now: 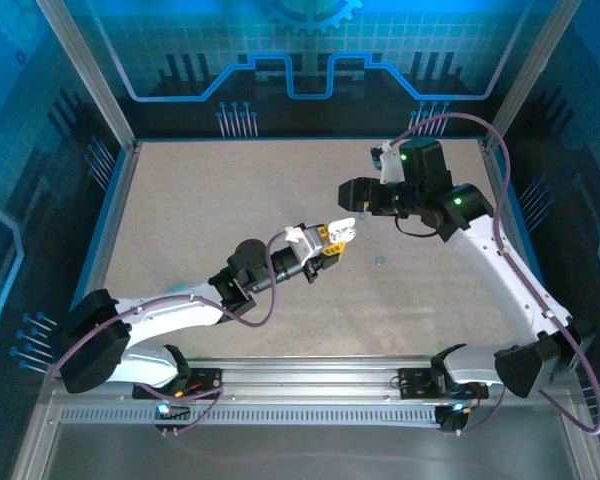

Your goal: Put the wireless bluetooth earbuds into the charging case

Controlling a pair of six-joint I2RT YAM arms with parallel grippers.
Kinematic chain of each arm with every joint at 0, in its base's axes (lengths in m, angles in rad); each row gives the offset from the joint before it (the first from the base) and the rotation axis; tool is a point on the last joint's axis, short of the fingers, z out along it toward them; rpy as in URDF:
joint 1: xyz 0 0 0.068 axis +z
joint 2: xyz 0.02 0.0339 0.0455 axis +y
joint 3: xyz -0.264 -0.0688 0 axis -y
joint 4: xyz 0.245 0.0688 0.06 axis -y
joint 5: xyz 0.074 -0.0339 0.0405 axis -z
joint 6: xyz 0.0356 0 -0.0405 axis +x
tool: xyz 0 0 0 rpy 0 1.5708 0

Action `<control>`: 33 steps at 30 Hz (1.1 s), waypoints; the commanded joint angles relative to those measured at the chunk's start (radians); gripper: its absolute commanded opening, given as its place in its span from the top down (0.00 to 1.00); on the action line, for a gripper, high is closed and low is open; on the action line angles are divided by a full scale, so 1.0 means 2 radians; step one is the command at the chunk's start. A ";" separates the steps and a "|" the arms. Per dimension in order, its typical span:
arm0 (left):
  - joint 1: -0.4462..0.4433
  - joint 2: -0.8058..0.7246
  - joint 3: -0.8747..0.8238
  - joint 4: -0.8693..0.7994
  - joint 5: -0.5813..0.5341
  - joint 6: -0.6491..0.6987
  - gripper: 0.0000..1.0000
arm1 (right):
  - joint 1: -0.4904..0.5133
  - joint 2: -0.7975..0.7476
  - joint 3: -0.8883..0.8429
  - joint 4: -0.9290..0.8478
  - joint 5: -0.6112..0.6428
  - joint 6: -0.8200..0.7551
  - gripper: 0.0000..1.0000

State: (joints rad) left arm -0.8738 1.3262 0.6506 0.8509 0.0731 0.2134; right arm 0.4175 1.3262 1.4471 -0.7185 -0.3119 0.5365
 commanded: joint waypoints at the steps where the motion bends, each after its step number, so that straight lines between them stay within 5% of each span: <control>1: -0.001 -0.018 0.006 0.004 0.010 0.011 0.71 | -0.005 0.016 0.023 -0.037 -0.030 -0.013 0.32; 33: 0.017 -0.024 0.004 0.010 -0.016 -0.025 0.72 | -0.002 0.018 0.016 -0.089 -0.047 -0.059 0.42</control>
State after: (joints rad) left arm -0.8513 1.3151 0.6506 0.8192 0.0677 0.1856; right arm 0.4175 1.3891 1.4868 -0.8536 -0.3798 0.4423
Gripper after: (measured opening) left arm 0.283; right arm 0.581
